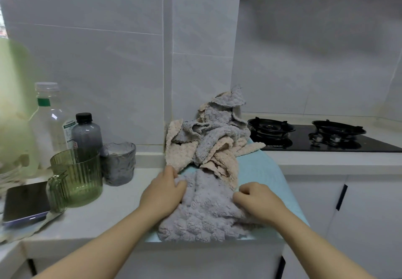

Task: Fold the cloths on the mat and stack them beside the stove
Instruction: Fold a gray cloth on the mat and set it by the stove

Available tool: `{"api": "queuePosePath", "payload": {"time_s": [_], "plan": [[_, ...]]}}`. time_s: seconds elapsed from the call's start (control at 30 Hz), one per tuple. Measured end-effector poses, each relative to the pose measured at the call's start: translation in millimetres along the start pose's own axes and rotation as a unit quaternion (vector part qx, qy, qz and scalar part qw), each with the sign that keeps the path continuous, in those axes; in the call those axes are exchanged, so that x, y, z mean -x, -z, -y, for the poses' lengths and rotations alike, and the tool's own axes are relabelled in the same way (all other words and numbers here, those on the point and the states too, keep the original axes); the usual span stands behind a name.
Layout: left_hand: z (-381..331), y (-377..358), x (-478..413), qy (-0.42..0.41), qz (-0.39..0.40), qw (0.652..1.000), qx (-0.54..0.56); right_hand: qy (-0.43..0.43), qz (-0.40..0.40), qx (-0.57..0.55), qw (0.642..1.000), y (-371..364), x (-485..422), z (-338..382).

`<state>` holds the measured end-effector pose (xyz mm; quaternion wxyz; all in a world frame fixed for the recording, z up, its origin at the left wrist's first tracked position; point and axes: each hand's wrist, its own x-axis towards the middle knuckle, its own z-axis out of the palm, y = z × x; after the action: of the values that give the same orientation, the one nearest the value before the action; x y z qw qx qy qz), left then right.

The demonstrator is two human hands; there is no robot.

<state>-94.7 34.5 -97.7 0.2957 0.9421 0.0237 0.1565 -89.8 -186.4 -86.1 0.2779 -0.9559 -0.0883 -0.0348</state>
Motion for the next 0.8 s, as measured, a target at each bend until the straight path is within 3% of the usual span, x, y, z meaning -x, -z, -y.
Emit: {"api": "queuePosePath", "payload": {"time_s": [0.13,0.23,0.33,0.43,0.6,0.67,0.8], "plan": [[0.4,-10.9,-4.8,0.051,0.072,0.991,-0.103,-0.005,-0.037,-0.054,0.998,-11.8,-14.1,6.5],[3.0,-18.6,-7.5,0.023,0.083,0.993,-0.084,-0.013,-0.009,-0.015,1.000,-27.8,-24.9,13.0],[2.8,-18.3,-2.9,-0.034,0.065,0.995,-0.065,-0.009,-0.021,0.014,1.000,-36.4,-30.4,23.3],[4.3,-16.5,4.2,-0.082,0.047,0.994,-0.060,0.010,0.019,0.051,0.998,-42.9,-32.9,31.3],[4.7,-12.3,2.0,-0.104,0.002,0.994,0.018,0.104,0.080,0.143,0.981,-39.3,-32.1,36.1],[1.5,-8.4,-0.7,-0.107,-0.009,0.994,0.034,0.156,0.040,0.194,0.968,-33.1,-29.3,36.7],[-10.0,7.0,-11.2,-0.156,-0.039,0.985,0.063,0.234,-0.140,0.192,0.943,-16.1,-23.0,26.7]]}}
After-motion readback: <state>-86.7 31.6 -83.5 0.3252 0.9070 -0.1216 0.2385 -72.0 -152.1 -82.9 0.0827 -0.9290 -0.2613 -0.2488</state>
